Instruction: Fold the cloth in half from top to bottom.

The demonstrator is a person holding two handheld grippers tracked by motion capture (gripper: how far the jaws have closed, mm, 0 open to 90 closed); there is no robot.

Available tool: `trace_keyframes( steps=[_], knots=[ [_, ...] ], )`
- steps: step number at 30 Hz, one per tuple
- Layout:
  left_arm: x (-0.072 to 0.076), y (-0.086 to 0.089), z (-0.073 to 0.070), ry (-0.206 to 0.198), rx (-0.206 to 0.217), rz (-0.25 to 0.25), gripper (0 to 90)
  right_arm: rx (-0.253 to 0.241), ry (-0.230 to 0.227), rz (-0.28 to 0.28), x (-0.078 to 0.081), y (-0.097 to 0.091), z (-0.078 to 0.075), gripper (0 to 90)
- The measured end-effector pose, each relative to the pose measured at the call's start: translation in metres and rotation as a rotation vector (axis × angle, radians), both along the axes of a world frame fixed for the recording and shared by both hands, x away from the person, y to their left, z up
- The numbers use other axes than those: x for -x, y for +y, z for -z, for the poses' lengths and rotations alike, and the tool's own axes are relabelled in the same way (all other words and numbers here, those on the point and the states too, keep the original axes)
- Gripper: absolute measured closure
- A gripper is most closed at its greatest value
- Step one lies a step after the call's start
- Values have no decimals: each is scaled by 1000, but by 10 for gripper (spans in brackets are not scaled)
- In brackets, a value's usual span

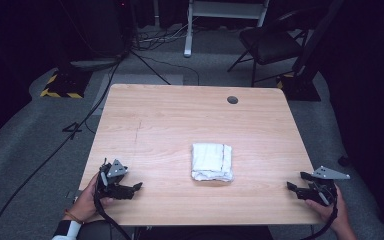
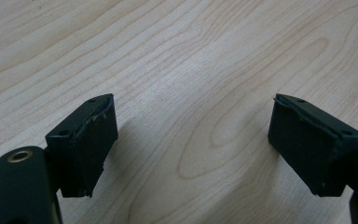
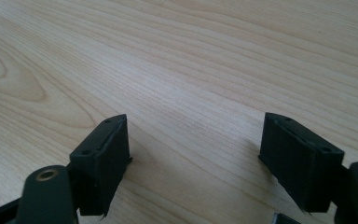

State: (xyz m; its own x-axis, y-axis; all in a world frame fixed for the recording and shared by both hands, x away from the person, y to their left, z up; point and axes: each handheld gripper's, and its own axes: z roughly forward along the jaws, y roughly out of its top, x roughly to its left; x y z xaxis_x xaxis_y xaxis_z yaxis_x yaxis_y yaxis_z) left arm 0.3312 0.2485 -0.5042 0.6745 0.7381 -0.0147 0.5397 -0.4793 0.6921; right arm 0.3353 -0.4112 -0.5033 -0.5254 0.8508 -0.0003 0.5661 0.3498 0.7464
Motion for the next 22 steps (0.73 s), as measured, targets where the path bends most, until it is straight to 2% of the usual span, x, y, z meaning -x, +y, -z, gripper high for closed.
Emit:
trace_keyframes(
  steps=[22],
  knots=[
    [0, 0, 0, 1, -1, 3, 160, 1, -1, 2, 0, 0, 0, 242]
  ],
)
